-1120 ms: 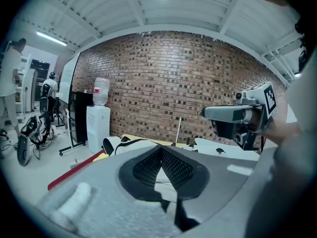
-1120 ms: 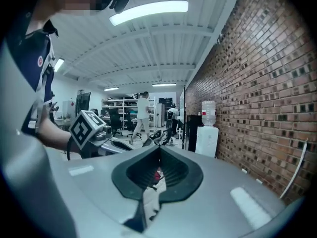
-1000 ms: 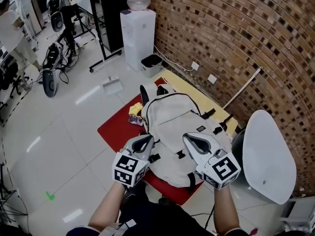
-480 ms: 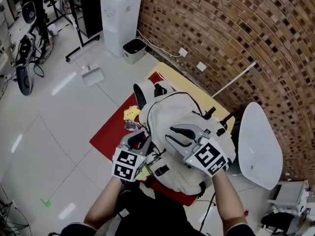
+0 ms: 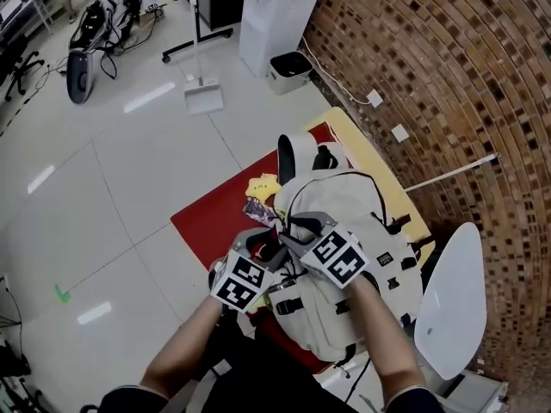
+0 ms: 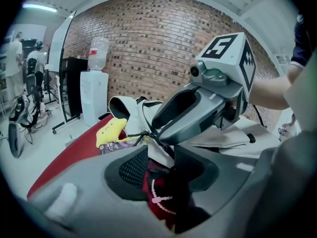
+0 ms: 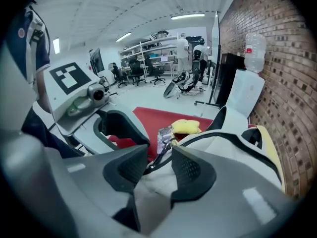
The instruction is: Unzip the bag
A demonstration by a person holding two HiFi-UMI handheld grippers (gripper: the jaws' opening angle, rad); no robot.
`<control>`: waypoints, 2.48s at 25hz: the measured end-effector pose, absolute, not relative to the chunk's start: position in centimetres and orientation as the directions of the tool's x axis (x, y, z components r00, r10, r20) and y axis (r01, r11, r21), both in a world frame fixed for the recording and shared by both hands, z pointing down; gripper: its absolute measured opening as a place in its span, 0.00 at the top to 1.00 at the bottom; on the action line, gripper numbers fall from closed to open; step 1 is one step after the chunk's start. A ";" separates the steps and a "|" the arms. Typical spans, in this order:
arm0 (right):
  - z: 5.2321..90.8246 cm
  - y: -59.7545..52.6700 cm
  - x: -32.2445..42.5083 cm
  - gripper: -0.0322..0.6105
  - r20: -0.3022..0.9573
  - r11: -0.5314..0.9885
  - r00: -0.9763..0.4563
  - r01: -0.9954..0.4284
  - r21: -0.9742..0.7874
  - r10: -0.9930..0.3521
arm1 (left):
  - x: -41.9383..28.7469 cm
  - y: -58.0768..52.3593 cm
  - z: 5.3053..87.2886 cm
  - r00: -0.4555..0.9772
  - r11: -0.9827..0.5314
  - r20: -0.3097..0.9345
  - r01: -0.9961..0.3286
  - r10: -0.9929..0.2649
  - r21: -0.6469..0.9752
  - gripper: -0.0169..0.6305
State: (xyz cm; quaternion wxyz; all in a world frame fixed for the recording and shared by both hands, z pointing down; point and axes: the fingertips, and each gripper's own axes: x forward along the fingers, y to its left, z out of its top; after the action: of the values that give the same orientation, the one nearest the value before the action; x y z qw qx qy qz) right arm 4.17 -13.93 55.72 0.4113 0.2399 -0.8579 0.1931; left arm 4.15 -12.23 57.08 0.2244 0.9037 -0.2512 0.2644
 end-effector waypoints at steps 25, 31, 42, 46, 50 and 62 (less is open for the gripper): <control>58.2 -15.2 3.2 0.89 0.870 0.755 -0.457 -0.634 -0.170 -0.187 | 2.8 -11.0 57.5 0.764 -0.795 0.578 -0.526 -0.287 0.302 0.71; 56.0 -16.1 4.0 0.89 0.797 0.709 -0.558 -0.657 -0.255 -0.231 | 5.1 -11.8 56.7 0.782 -0.793 0.554 -0.517 -0.285 0.321 0.71; 56.1 -16.6 5.3 0.89 0.762 0.701 -0.599 -0.653 -0.287 -0.247 | 7.1 -12.5 58.7 0.789 -0.760 0.575 -0.506 -0.216 0.408 0.75; 56.3 -17.1 5.9 0.89 0.751 0.689 -0.607 -0.661 -0.296 -0.259 | 7.1 -12.4 58.4 0.792 -0.763 0.574 -0.498 -0.207 0.412 0.80; 56.4 -17.5 6.0 0.88 0.739 0.697 -0.620 -0.652 -0.298 -0.264 | 6.9 -12.3 58.1 0.787 -0.759 0.580 -0.505 -0.209 0.412 0.84; 55.7 -19.9 6.6 0.88 0.679 0.690 -0.663 -0.651 -0.317 -0.314 | 6.1 -12.4 58.0 0.774 -0.738 0.594 -0.530 -0.221 0.417 0.95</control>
State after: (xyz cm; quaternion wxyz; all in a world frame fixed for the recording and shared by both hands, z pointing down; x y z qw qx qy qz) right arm 6.58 -19.86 55.70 0.3017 0.2780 -0.8682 0.2790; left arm 6.14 -12.41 58.03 0.2948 0.8944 -0.2099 0.2627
